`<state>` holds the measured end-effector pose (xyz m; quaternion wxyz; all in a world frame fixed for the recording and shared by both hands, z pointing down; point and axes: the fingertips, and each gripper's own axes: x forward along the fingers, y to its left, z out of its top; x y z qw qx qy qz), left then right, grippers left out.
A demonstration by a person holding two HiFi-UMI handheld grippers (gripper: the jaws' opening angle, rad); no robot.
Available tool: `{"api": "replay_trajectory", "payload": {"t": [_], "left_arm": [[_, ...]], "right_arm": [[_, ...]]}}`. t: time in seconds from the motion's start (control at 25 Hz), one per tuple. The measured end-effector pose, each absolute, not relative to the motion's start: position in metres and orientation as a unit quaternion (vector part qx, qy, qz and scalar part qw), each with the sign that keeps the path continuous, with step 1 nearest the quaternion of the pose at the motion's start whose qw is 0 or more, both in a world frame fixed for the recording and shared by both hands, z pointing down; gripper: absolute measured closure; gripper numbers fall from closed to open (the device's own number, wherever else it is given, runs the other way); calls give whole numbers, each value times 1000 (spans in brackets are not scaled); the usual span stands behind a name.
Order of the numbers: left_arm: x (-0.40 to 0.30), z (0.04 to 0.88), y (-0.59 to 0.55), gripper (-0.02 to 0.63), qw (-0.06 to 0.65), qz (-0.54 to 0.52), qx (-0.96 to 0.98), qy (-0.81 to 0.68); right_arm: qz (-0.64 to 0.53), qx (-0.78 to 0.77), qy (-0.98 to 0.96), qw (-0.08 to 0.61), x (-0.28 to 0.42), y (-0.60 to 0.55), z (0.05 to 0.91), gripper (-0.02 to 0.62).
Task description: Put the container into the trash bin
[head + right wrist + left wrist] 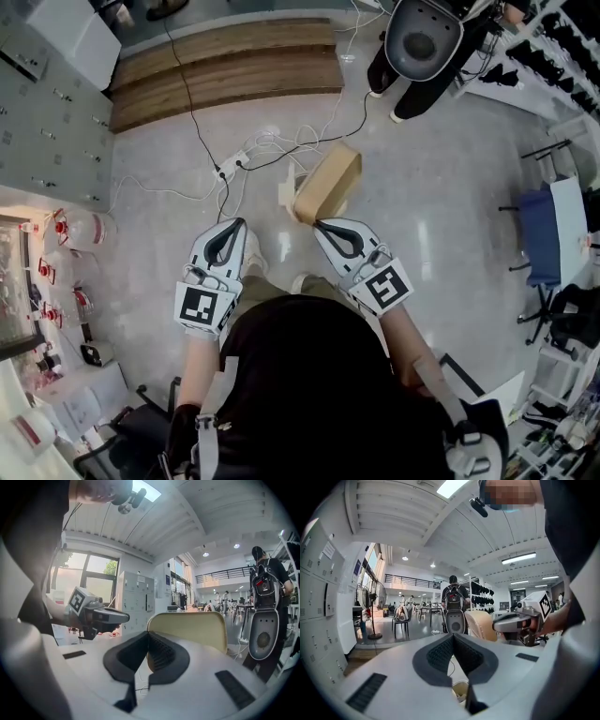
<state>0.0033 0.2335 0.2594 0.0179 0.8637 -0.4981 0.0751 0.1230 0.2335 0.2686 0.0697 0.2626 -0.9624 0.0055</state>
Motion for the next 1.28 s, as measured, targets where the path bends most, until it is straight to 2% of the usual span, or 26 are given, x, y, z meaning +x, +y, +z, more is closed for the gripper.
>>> {"api": "replay_trajectory", "payload": {"t": [0.36, 1.0, 1.28], "left_arm": [[-34, 266, 151, 598, 34, 66, 872, -484], [-155, 279, 8, 598, 64, 49, 902, -423], [-160, 293, -18, 598, 91, 57, 918, -382]], "right_arm": [[-1, 262, -960, 100, 82, 159, 271, 577], [8, 311, -940, 139, -50, 20, 280, 578], [22, 346, -925, 153, -56, -5, 284, 577]]}}
